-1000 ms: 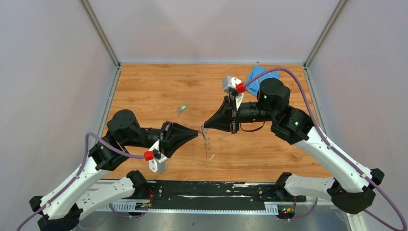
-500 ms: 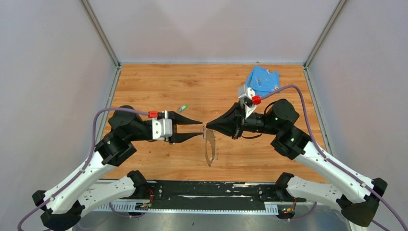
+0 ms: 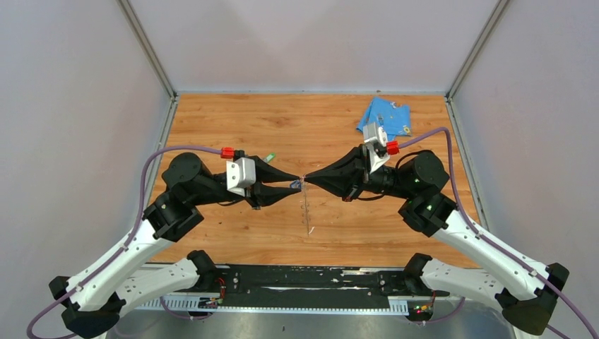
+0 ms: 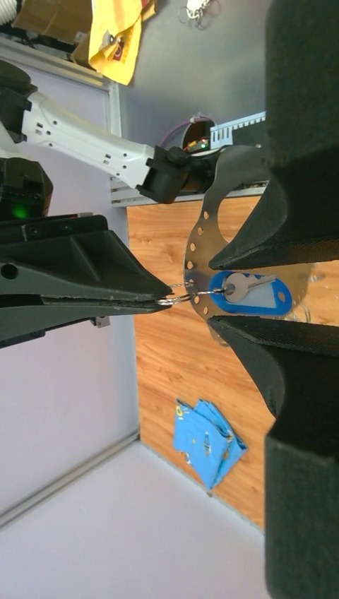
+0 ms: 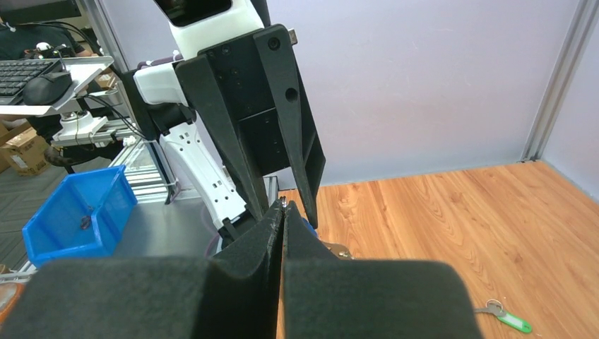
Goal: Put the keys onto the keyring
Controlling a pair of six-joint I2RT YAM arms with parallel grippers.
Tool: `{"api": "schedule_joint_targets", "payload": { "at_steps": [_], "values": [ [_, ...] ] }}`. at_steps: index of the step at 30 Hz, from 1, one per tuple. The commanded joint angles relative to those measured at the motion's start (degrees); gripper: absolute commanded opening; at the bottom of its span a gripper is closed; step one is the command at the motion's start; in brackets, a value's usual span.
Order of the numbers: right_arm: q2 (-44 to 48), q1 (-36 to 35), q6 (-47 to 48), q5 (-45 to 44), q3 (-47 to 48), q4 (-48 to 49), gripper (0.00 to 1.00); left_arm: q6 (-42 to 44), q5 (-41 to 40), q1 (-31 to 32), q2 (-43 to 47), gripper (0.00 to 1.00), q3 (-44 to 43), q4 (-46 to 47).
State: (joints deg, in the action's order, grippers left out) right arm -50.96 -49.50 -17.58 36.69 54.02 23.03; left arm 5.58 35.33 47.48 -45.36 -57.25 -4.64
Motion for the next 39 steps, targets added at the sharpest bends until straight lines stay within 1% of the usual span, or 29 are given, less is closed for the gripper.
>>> {"api": "schedule_joint_targets", "payload": {
  "at_steps": [1,3,5,14,17,20,23,24,30,32,34,35,37,39],
  "values": [
    [0.46,0.63,0.89,0.43,0.44,2.26,0.0,-2.87,0.95,0.42,0.71,0.36,-1.8,1.23],
    [0.55,0.62,1.15,0.4,0.51,1.91,0.0,-3.05,2.15,0.42,0.89,0.4,-1.97,0.88],
    [0.39,0.59,1.19,0.68,0.69,1.68,0.0,-3.07,2.15,0.42,0.99,0.41,-1.88,0.86],
    [-0.27,0.54,1.76,1.56,1.48,0.7,0.0,-5.03,0.82,0.42,-0.13,0.38,-1.55,3.15],
    [-0.17,0.54,2.04,1.46,1.48,0.45,0.0,-5.32,0.55,0.42,-0.21,0.32,-1.67,3.12],
    [-0.19,0.54,2.17,1.37,1.64,0.37,0.0,-5.32,0.15,0.42,-0.21,0.22,-1.41,2.51],
    [-0.34,0.56,2.22,1.85,1.93,0.4,0.0,-5.32,-1.51,0.42,-0.39,0.18,-1.27,1.85],
    [-0.43,0.54,2.28,2.12,2.03,0.31,0.0,-6.63,-2.25,0.42,-0.48,0.17,-1.27,1.91],
    [-0.64,0.41,2.85,2.42,2.67,-0.6,0.0,-9.91,-2.73,0.42,-2.14,0.18,-2.32,1.4],
    [-0.7,0.27,3.44,2.34,2.86,-1.14,0.0,-10.51,-2.45,0.42,-2.62,0.21,-2.91,0.8],
    [-0.61,0.24,3.97,2.34,3.03,-1.75,0.0,-10.68,-1.66,0.42,-2.94,0.21,-3.54,0.25],
    [-0.61,0.27,4.04,2.34,3.1,-1.95,0.0,-10.52,-1.35,0.42,-3.17,0.18,-3.83,-0.01],
    [-0.53,0.27,4.4,2.25,3.2,-2.38,0.0,-9.81,-0.94,0.42,-3.15,0.01,-4.17,-0.54],
    [-0.43,0.27,4.85,2.16,3.51,-3.48,0.0,-9.07,-1.38,0.42,-3.03,0.0,-4.48,-1.52]
  ]
}}
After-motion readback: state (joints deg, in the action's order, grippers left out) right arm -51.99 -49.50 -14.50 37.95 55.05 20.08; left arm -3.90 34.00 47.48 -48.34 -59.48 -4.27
